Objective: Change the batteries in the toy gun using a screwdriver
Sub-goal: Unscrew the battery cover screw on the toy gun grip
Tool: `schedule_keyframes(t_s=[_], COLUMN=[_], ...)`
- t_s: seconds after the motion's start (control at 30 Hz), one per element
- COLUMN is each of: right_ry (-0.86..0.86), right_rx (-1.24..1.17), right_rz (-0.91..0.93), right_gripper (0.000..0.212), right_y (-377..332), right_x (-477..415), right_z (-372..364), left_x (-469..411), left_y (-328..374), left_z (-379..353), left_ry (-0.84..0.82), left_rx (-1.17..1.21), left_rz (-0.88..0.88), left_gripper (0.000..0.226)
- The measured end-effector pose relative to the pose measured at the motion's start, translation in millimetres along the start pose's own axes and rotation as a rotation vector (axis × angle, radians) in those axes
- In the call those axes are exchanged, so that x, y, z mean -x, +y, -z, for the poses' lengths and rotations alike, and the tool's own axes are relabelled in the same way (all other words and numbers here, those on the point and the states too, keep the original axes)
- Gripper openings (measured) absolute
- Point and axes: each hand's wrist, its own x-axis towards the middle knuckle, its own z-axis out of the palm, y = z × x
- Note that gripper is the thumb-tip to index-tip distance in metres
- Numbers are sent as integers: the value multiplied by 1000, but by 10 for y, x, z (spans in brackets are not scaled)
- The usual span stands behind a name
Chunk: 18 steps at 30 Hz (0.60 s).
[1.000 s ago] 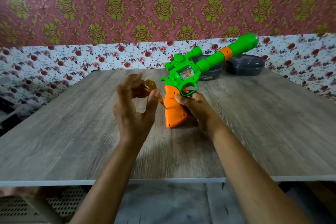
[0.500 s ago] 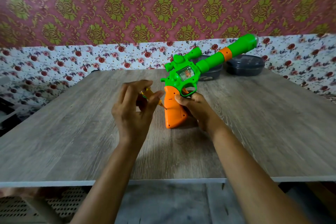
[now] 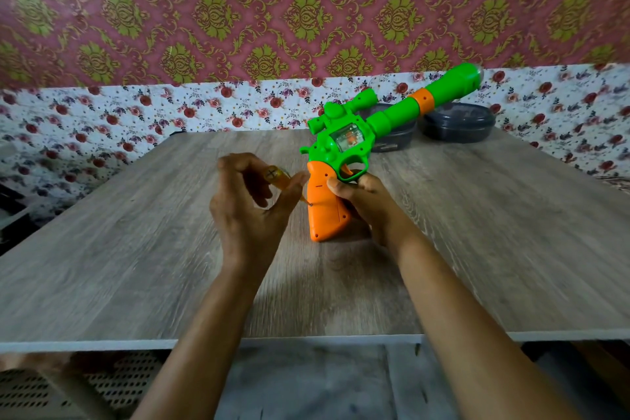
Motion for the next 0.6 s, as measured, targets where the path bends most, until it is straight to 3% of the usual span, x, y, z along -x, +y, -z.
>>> schedule_keyframes(t_s=[0.17, 0.33, 0.6], right_ry=[6, -4, 1], right_rx=[23, 16, 26], right_rz=[-15, -16, -21], right_gripper=[36, 32, 35], right_y=[-5, -20, -21], right_x=[15, 31, 29], right_z=[8, 6, 6], left_x=[16, -5, -8], left_y=[14, -16, -23], left_z=[-7, -4, -1], left_ry=[-22, -42, -54], left_rx=[70, -47, -62], left_rz=[-23, -153, -188], left_gripper=[42, 28, 23])
